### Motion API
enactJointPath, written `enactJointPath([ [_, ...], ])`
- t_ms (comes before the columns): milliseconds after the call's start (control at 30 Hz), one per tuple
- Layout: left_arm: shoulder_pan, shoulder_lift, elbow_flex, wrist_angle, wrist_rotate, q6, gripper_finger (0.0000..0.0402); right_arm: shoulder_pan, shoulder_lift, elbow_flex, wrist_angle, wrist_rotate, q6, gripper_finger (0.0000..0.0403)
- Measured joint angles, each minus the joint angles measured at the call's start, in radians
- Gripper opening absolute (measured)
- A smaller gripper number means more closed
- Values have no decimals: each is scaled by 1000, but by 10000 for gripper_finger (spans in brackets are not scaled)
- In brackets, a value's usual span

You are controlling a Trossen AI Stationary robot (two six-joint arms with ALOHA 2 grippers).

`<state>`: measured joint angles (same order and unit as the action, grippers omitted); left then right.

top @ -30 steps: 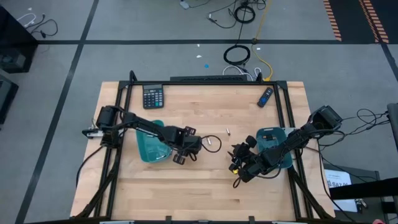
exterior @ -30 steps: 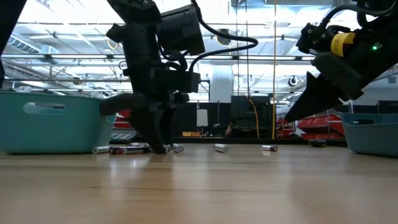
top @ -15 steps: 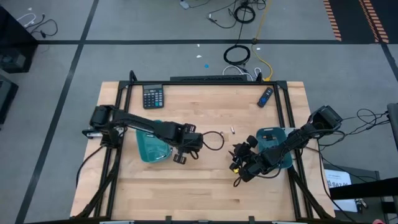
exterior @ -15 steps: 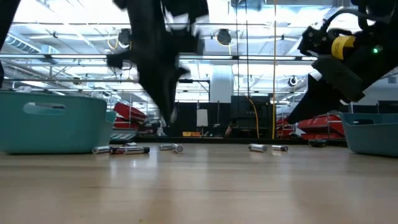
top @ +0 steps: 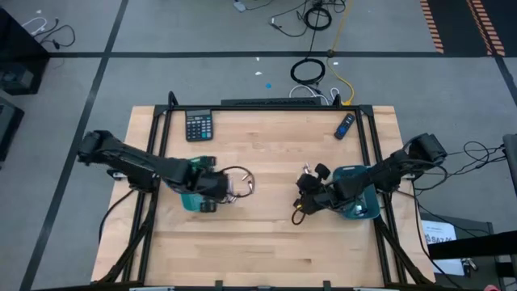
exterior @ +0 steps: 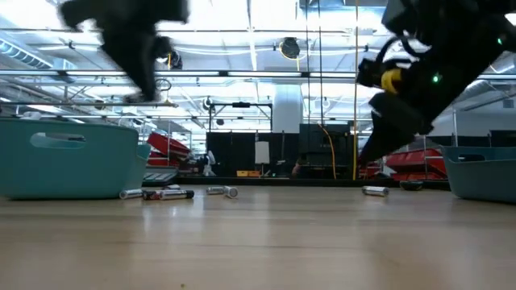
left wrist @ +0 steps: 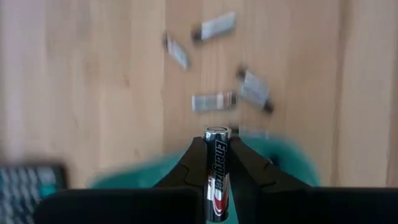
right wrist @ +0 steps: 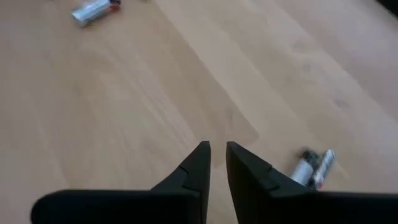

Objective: Sort batteries
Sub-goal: Put the white battery into the left blue bin

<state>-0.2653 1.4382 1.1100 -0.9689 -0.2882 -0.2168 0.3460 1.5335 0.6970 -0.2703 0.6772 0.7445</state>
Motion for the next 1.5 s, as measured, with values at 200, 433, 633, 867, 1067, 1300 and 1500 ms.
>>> enactJointPath([
  [200,-46,-173,-191,24,37,-189,42,-42,-142,33,-185,-60,-31,49],
  [433,-38,-241,-352,38,-47,-328,77,-252,-260,88,-496,-222,-72,61],
  [633,-23,-240,-407,61,-88,-359,135,-520,-255,98,-713,-308,-201,61],
  [867,-23,-244,-381,39,-131,-301,156,-731,-203,99,-751,-471,-331,61],
  [1067,-23,-248,-344,43,-188,-264,157,-802,-59,99,-774,-496,-396,61],
  [1300,-25,-248,-339,40,-192,-248,157,-857,56,100,-698,-532,-459,61],
  [1500,-30,-248,-339,40,-192,-246,157,-857,71,99,-637,-552,-490,61],
])
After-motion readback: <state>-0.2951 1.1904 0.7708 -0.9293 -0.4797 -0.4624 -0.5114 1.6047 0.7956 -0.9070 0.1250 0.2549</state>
